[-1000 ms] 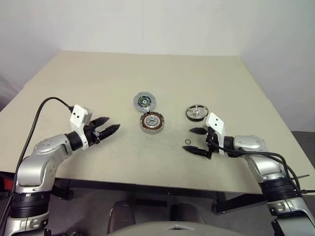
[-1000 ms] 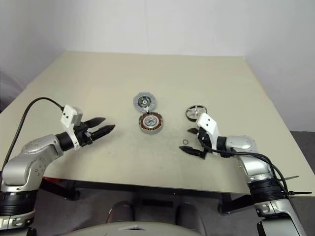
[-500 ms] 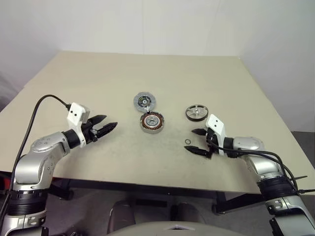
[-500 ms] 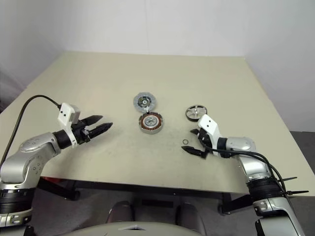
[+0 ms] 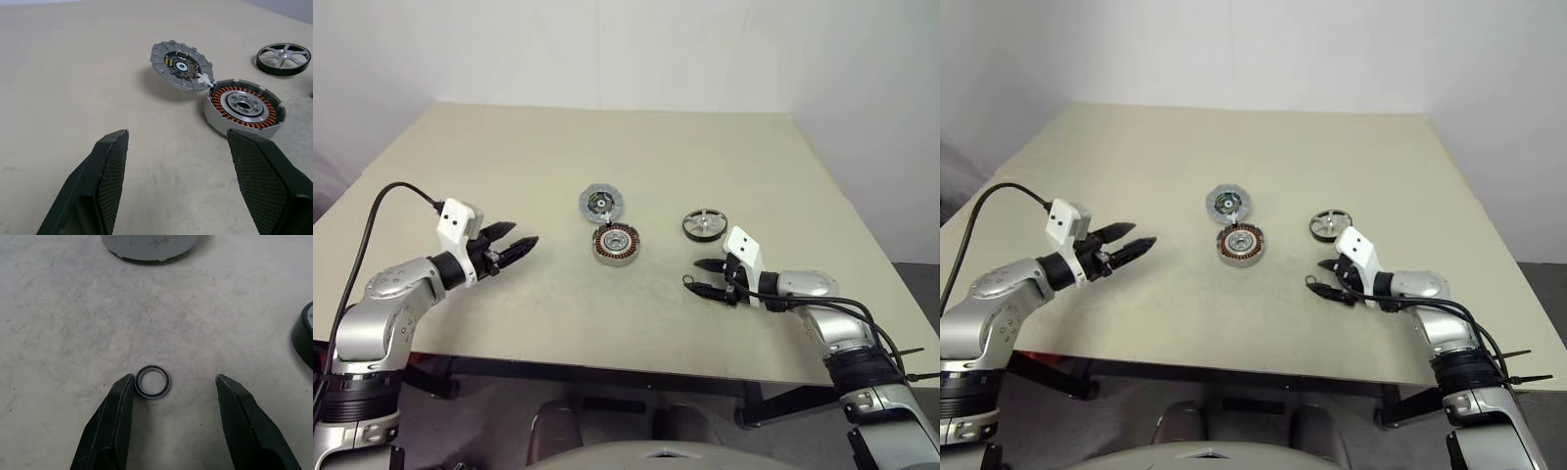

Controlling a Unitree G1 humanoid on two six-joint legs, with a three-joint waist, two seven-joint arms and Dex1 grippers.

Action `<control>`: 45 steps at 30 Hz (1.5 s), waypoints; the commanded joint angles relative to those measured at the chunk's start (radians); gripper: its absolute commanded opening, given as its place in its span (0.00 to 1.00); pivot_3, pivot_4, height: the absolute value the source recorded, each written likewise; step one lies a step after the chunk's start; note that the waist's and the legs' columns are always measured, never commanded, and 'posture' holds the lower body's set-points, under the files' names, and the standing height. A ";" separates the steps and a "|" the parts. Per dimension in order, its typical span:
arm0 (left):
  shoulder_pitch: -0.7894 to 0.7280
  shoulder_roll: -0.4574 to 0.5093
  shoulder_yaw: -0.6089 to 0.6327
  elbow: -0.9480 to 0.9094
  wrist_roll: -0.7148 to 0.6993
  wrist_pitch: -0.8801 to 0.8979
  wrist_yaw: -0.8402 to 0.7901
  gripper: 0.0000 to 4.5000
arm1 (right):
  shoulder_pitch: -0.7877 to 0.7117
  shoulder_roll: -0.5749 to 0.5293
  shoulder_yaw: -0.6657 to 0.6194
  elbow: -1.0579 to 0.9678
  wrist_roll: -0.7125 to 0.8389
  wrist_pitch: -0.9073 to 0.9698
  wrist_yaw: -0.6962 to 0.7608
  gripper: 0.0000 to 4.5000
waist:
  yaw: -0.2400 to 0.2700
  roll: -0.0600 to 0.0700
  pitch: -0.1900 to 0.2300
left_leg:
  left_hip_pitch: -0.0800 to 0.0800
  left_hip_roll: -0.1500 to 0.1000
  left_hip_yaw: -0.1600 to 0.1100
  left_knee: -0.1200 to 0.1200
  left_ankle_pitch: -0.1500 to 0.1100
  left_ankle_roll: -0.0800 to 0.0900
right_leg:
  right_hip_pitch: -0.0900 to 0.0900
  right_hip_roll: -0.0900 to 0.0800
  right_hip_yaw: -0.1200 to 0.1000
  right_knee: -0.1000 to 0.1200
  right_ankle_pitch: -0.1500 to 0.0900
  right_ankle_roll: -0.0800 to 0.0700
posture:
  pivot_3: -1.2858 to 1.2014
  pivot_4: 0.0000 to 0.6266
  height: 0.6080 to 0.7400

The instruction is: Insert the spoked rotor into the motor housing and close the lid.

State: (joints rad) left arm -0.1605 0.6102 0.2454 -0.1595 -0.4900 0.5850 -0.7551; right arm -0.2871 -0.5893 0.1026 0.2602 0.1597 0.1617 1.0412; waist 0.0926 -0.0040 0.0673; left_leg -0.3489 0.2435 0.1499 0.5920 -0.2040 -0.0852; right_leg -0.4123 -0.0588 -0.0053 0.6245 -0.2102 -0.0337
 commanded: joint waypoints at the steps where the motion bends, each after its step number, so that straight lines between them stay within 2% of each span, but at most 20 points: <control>1: -0.023 0.020 0.033 -0.010 -0.012 -0.025 0.002 0.75 | -0.022 0.000 -0.007 0.020 -0.003 -0.024 -0.002 0.57 | 0.000 0.000 0.000 | 0.000 0.000 0.000 0.000 0.000 0.000 | 0.000 0.000 0.000 0.000 0.000 0.000 | 0.52 0.00 1.00; 2: -0.025 0.021 0.035 -0.008 -0.011 -0.026 0.002 0.75 | -0.025 -0.001 -0.009 0.027 -0.003 -0.025 -0.001 0.53 | 0.000 0.000 0.000 | 0.000 0.000 0.000 0.000 0.000 0.000 | 0.001 0.000 0.000 0.000 0.000 0.000 | 0.52 0.00 1.00; 7: -0.036 0.026 0.039 0.003 -0.010 -0.029 0.001 0.75 | -0.038 0.001 -0.013 0.053 -0.001 -0.044 -0.001 0.17 | 0.000 0.000 0.000 | 0.004 0.000 0.000 0.001 -0.001 0.002 | 0.006 0.000 0.000 0.000 0.000 0.000 | 0.52 0.00 1.00; 8: -0.037 0.027 0.039 0.004 -0.010 -0.030 0.001 0.75 | -0.042 0.002 -0.015 0.060 -0.004 -0.052 -0.005 0.15 | 0.000 0.000 0.000 | 0.005 0.000 0.000 0.001 -0.001 0.002 | 0.006 0.000 0.000 0.000 0.000 0.000 | 0.52 0.00 1.00; 21: -0.040 0.028 0.034 0.015 -0.006 -0.043 0.003 0.75 | -0.130 0.038 -0.021 0.075 0.014 -0.081 -0.011 0.15 | 0.000 0.000 0.000 | 0.004 0.000 0.000 0.001 -0.001 0.001 | 0.005 0.000 -0.001 0.000 0.000 0.000 | 0.52 0.00 1.00; 28: -0.049 0.018 0.019 0.011 -0.003 -0.041 0.012 0.75 | -0.259 0.116 0.000 -0.007 0.057 -0.016 0.014 0.15 | -0.007 0.000 0.000 | 0.004 0.001 0.000 0.001 -0.001 0.001 | 0.005 0.000 -0.001 0.001 0.000 0.000 | 0.52 0.00 1.00; 36: -0.047 0.000 0.002 -0.010 -0.003 -0.041 0.031 0.75 | -0.429 0.242 0.044 0.235 -0.019 -0.086 -0.042 0.15 | -0.010 0.000 0.000 | 0.004 0.000 -0.001 0.001 0.000 -0.001 | 0.005 -0.002 -0.004 0.000 0.000 0.000 | 0.52 0.00 1.00; 45: -0.022 0.002 0.015 -0.031 -0.008 -0.040 0.045 0.75 | -0.475 0.352 0.082 0.357 -0.058 -0.150 -0.054 0.15 | -0.023 0.000 0.000 | 0.001 0.001 -0.002 0.001 0.001 -0.001 | 0.002 -0.001 -0.005 0.000 0.000 0.000 | 0.52 0.00 1.00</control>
State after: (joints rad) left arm -0.1811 0.6038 0.2392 -0.1526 -0.4888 0.5621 -0.7144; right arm -0.7322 -0.2467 0.1817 0.6231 0.1069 0.0353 0.9944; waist 0.0692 -0.0040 0.0672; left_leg -0.3482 0.2448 0.1481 0.5935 -0.2034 -0.0865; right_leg -0.4105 -0.0602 -0.0103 0.6245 -0.2101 -0.0341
